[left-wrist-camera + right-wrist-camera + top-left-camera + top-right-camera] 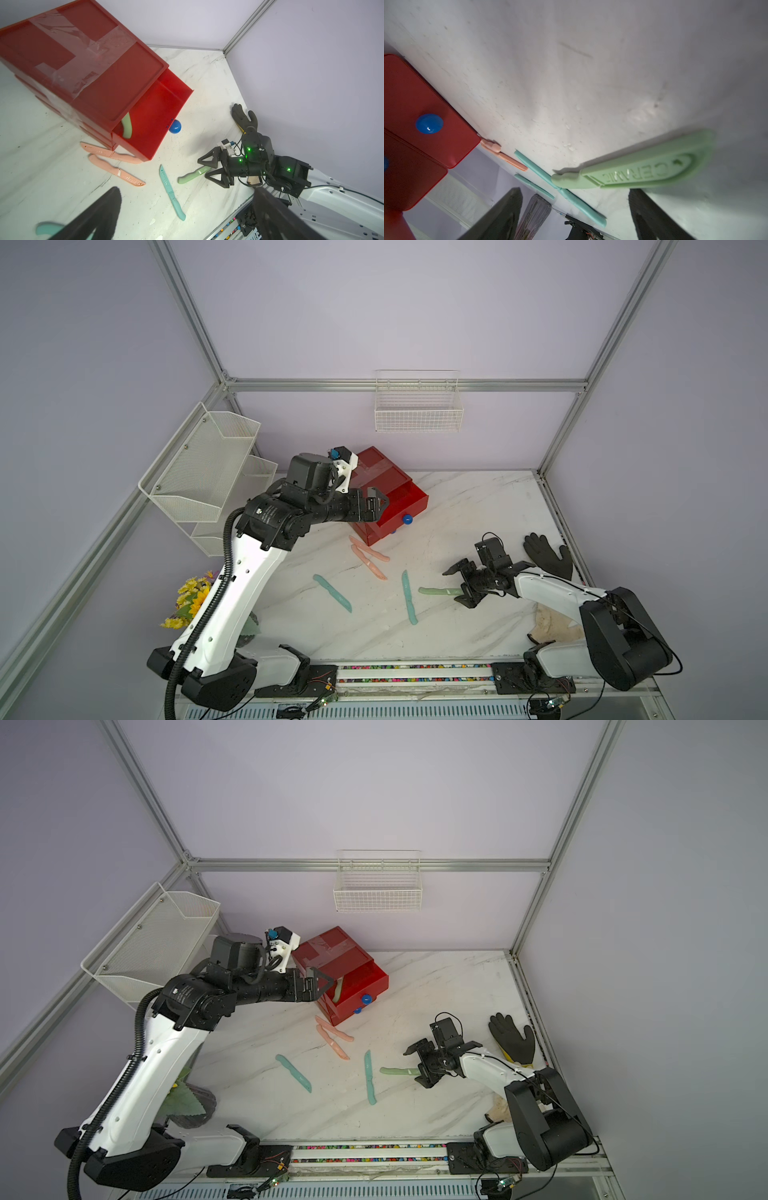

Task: Place the fruit knives into the drawer by color
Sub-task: Pick up the fruit knife from the center of the board.

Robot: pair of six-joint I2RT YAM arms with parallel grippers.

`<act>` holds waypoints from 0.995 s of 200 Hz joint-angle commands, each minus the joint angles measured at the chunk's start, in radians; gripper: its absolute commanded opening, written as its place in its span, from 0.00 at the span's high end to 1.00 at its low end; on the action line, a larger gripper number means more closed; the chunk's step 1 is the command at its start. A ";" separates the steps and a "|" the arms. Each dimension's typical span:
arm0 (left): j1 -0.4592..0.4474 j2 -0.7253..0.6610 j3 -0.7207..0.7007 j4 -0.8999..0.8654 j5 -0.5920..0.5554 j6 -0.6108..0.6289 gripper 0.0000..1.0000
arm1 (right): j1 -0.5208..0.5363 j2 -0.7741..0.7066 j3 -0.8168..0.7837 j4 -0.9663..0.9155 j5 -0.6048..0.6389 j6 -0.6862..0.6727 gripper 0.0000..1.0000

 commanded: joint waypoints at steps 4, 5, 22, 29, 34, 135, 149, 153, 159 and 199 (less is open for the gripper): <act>0.003 -0.078 -0.108 -0.082 -0.099 -0.024 0.00 | 0.007 0.077 -0.018 0.080 0.040 -0.002 0.16; 0.003 -0.082 -0.115 -0.080 -0.100 -0.025 0.00 | 0.007 0.081 -0.017 0.080 0.040 -0.004 0.15; 0.017 -0.135 -0.227 -0.020 -0.083 -0.042 0.00 | 0.005 0.145 0.017 0.075 0.037 -0.040 0.16; 0.018 -0.150 -0.265 0.012 -0.071 -0.051 0.00 | 0.003 0.169 0.033 0.074 0.040 -0.053 0.15; 0.019 -0.157 -0.284 0.037 -0.067 -0.057 0.00 | -0.001 0.186 0.043 0.073 0.040 -0.060 0.16; 0.020 -0.140 -0.306 0.100 -0.059 -0.105 0.00 | 0.036 0.332 0.377 -0.419 0.298 -0.514 0.26; 0.020 -0.161 -0.333 0.100 -0.054 -0.114 0.00 | 0.077 0.311 0.418 -0.478 0.399 -0.586 0.26; 0.020 -0.167 -0.341 0.100 -0.054 -0.114 0.00 | 0.089 0.304 0.428 -0.489 0.421 -0.603 0.26; 0.020 -0.178 -0.355 0.100 -0.054 -0.117 0.00 | 0.113 0.299 0.444 -0.505 0.454 -0.625 0.26; 0.020 -0.240 -0.435 0.100 -0.048 -0.137 0.00 | 0.342 0.381 0.587 -0.605 0.615 -0.807 0.24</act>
